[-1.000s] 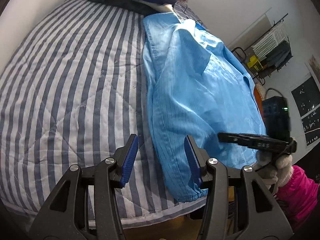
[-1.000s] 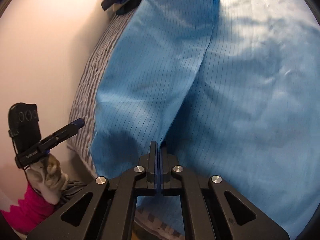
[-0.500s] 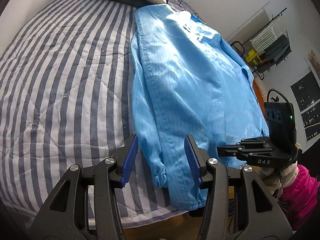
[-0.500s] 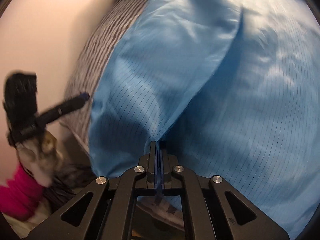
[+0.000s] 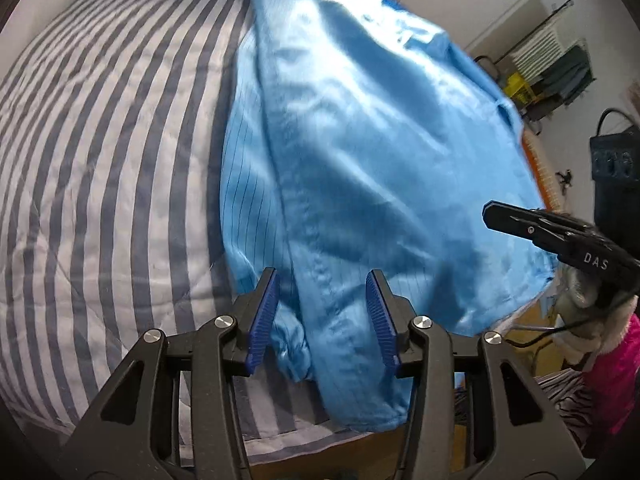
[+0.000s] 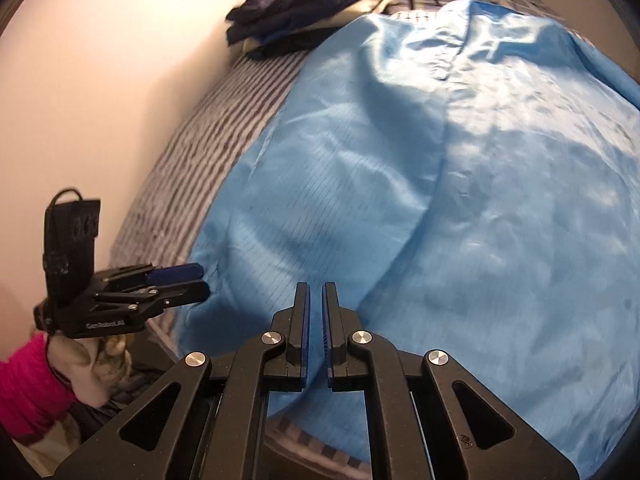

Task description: Fold large clothes

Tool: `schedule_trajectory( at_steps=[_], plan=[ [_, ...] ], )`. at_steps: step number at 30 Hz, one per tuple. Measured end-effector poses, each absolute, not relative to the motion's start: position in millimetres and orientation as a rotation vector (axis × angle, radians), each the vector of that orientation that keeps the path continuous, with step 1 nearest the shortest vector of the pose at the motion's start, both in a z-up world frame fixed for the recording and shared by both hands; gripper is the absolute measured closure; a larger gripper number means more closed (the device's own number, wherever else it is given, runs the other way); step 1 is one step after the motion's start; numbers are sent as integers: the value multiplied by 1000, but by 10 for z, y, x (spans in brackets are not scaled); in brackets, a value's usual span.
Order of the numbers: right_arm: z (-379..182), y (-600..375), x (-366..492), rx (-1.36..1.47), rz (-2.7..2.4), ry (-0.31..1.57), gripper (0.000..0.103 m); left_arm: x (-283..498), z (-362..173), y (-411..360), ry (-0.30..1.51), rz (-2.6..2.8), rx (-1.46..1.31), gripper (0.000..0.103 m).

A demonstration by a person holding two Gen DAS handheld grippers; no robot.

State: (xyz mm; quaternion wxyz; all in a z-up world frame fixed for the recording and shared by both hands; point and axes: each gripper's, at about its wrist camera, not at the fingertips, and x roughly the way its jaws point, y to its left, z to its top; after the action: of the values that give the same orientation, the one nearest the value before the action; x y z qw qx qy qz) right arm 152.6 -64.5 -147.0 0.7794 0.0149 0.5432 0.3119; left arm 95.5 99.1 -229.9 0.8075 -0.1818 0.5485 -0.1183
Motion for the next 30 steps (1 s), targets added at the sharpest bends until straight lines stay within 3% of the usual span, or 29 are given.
schedule_trajectory(
  at_steps=[3, 6, 7, 10, 17, 23, 25, 26, 27, 28, 29, 30],
  plan=[
    [-1708, -527, 1551, -37, 663, 1221, 98, 937, -2351, 1002, 1179, -250, -411, 59],
    [-1889, -607, 1570, -77, 645, 1263, 98, 937, -2372, 1082, 1181, -239, -473, 94],
    [-1951, -606, 1578, -83, 637, 1277, 98, 920, -2375, 1133, 1179, -243, -496, 97],
    [-1983, -620, 1551, -77, 635, 1286, 98, 869, -2281, 1123, 1140, -251, -482, 102],
    [-1943, -479, 1494, -27, 703, 1311, 98, 667, -1967, 1147, 1053, -201, -354, 103],
    [-1970, -350, 1381, -115, 744, 1310, 98, 651, -2247, 1340, 1148, -181, -404, 103],
    [-1981, -356, 1400, -114, 737, 1319, 98, 641, -2221, 1375, 1139, -182, -421, 99],
    [-1956, -354, 1408, -114, 731, 1317, 98, 634, -2187, 1404, 1127, -181, -428, 90],
    [-1913, -366, 1420, -119, 723, 1303, 98, 622, -2147, 1437, 1110, -178, -435, 69],
    [-1855, -394, 1428, -120, 715, 1279, 98, 625, -2104, 1475, 1083, -173, -450, 58],
    [-1796, -427, 1444, -109, 712, 1257, 98, 633, -2076, 1518, 1058, -166, -470, 47],
    [-1762, -462, 1459, -97, 711, 1245, 98, 659, -2075, 1544, 1052, -160, -486, 47]
  ],
)
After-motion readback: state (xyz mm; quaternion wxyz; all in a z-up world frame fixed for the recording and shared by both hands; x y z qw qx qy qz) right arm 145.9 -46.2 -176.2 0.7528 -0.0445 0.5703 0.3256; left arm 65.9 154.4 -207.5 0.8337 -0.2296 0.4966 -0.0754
